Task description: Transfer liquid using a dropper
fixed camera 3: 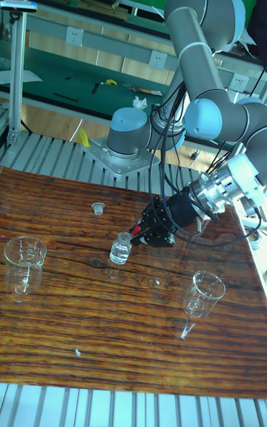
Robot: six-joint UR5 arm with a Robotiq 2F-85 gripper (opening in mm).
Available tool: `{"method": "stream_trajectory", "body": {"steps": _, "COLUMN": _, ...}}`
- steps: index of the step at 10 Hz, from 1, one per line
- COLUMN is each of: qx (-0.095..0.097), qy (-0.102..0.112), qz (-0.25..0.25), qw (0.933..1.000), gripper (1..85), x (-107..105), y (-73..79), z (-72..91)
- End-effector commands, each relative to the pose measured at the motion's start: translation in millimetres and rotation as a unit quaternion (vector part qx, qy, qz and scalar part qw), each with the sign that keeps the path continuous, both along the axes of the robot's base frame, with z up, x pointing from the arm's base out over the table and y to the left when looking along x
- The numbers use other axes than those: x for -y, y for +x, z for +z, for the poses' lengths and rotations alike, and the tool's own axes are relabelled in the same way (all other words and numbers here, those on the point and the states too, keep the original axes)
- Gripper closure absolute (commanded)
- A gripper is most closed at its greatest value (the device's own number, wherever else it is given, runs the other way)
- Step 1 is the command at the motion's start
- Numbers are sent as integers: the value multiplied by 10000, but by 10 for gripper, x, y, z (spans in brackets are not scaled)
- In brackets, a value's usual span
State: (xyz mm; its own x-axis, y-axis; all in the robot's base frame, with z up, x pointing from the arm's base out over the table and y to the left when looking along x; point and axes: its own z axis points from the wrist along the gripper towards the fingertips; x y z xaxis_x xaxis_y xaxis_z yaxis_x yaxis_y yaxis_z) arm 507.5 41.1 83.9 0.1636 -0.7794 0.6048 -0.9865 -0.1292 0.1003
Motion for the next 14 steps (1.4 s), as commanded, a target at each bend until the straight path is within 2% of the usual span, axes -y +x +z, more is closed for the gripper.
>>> {"method": "stream_trajectory", "body": {"steps": 1, "qx": -10, "qy": -8, "qz": -43, "qw": 10000, "gripper": 540, "x": -9, "y": -31, "z": 12}}
{"method": "stream_trajectory", "body": {"steps": 7, "qx": 66, "qy": -107, "qz": -90, "qw": 9999, "gripper": 620, "x": 23, "y": -46, "z": -33}}
{"method": "stream_trajectory", "body": {"steps": 11, "qx": 76, "qy": -114, "qz": -102, "qw": 9999, "gripper": 633, "x": 27, "y": -51, "z": -35}}
{"method": "stream_trajectory", "body": {"steps": 13, "qx": 109, "qy": -106, "qz": -144, "qw": 9998, "gripper": 693, "x": 25, "y": -57, "z": -24}}
{"method": "stream_trajectory", "body": {"steps": 14, "qx": 128, "qy": -98, "qz": -169, "qw": 9997, "gripper": 767, "x": 22, "y": -64, "z": -11}}
